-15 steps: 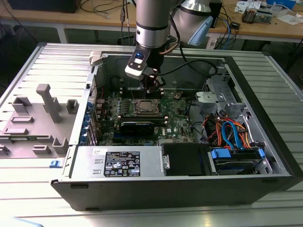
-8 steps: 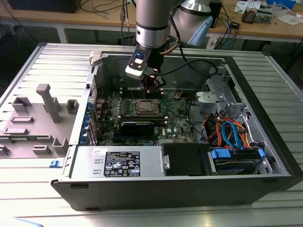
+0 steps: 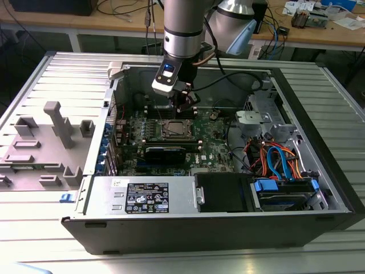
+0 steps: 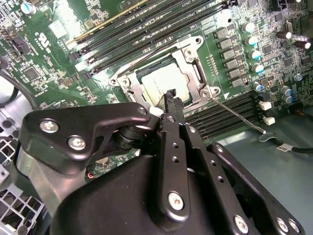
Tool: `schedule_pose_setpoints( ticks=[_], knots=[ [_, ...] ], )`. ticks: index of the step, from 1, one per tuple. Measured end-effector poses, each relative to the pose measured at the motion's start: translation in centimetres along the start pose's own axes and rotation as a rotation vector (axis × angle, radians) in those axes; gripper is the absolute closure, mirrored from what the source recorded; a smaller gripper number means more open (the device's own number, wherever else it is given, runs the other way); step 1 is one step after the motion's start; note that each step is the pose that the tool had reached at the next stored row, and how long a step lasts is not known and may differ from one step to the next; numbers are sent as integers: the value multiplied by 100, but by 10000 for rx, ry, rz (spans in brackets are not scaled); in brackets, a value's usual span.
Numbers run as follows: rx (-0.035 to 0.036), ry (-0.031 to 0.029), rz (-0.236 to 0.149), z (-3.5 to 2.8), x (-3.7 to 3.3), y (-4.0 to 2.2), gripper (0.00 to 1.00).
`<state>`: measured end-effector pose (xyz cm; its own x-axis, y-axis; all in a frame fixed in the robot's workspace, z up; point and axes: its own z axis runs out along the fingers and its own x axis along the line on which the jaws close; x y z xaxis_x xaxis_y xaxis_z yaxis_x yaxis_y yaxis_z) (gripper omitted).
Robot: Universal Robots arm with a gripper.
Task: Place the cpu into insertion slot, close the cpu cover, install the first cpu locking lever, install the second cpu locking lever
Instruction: 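Install the first cpu locking lever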
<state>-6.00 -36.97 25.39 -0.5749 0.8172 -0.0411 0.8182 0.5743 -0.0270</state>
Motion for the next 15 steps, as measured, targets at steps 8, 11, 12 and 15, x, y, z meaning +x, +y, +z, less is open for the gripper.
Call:
schedule_pose_setpoints(
  ticks=[8,11,12,15],
  knots=[
    [-9,-2,-175,0,0,0,89],
    [-13,-2,-242,0,0,0,89],
    [-14,-3,-268,0,0,0,89],
    [-17,-3,-321,0,0,0,89]
  ],
)
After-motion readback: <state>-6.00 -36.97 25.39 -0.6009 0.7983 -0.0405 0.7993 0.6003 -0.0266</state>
